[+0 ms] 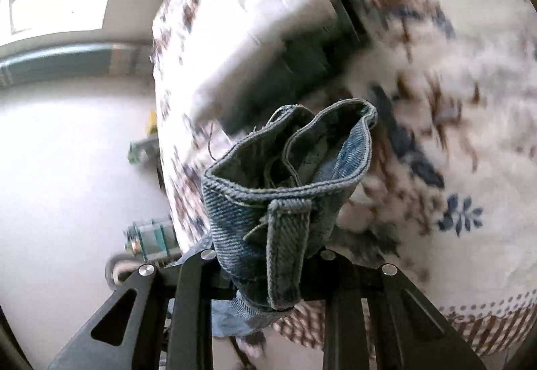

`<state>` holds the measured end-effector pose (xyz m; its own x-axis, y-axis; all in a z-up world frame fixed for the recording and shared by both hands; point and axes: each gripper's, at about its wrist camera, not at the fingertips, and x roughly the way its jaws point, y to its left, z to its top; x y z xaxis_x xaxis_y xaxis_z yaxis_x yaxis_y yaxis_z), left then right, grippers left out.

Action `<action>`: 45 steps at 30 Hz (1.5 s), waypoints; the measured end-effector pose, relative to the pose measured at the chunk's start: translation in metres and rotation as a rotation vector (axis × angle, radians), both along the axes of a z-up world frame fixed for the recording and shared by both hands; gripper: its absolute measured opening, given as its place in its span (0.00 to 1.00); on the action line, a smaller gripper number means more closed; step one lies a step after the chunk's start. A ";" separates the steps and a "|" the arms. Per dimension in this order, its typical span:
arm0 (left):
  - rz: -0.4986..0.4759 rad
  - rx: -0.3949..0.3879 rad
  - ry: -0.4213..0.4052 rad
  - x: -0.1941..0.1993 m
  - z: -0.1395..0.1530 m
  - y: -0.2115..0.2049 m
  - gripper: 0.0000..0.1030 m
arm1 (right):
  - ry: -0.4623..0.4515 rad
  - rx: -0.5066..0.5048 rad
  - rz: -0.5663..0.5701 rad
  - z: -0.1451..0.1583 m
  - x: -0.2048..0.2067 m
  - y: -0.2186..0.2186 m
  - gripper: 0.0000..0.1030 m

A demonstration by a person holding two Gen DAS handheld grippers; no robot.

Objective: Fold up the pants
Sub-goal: 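Grasp the folded shorts with both grippers and lift them off the bed, then lower the folded shorts onto the clothes stack and open both grippers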

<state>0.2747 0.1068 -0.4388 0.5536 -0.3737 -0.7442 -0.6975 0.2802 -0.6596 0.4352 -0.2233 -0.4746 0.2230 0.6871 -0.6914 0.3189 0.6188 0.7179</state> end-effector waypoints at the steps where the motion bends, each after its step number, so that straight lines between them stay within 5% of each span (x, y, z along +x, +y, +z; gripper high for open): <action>1: -0.021 -0.001 -0.012 0.019 0.013 0.004 0.23 | -0.016 0.009 -0.015 0.014 0.008 -0.003 0.25; 7: -0.180 -0.001 -0.163 0.140 0.099 0.012 0.23 | -0.191 0.033 -0.154 0.125 0.081 -0.013 0.25; 11: -0.288 0.044 -0.259 0.228 0.127 0.005 0.23 | -0.268 0.018 -0.247 0.149 0.143 -0.022 0.25; 14: -0.347 0.064 -0.277 0.287 0.107 -0.002 0.23 | -0.282 -0.002 -0.297 0.125 0.180 -0.031 0.25; 17: -0.407 0.100 -0.243 0.328 0.049 -0.009 0.23 | -0.238 -0.025 -0.329 0.061 0.206 -0.034 0.25; 23: -0.493 0.099 -0.107 0.325 -0.085 -0.009 0.23 | -0.088 -0.039 -0.361 -0.074 0.204 -0.046 0.25; 32: -0.498 0.050 -0.115 0.294 -0.090 -0.004 0.27 | -0.069 -0.070 -0.297 -0.084 0.196 -0.045 0.30; 33: -0.517 0.073 -0.097 0.295 -0.084 -0.005 0.28 | -0.049 -0.081 -0.286 -0.081 0.196 -0.045 0.33; 36: -0.604 0.159 -0.015 0.300 -0.063 -0.013 0.38 | -0.001 -0.166 -0.203 -0.068 0.195 -0.039 0.63; 38: -0.674 0.308 0.025 0.298 -0.040 -0.022 0.62 | -0.026 -0.271 -0.137 -0.050 0.194 -0.031 0.90; 40: -0.731 0.515 0.023 0.288 -0.011 -0.034 0.75 | -0.056 -0.429 -0.062 -0.026 0.187 -0.016 0.90; 42: -0.769 0.702 0.019 0.277 0.012 -0.047 0.75 | -0.082 -0.588 -0.007 -0.005 0.179 0.000 0.90; 45: -0.813 0.835 0.019 0.260 0.034 -0.062 0.76 | -0.122 -0.810 0.049 0.029 0.159 0.023 0.90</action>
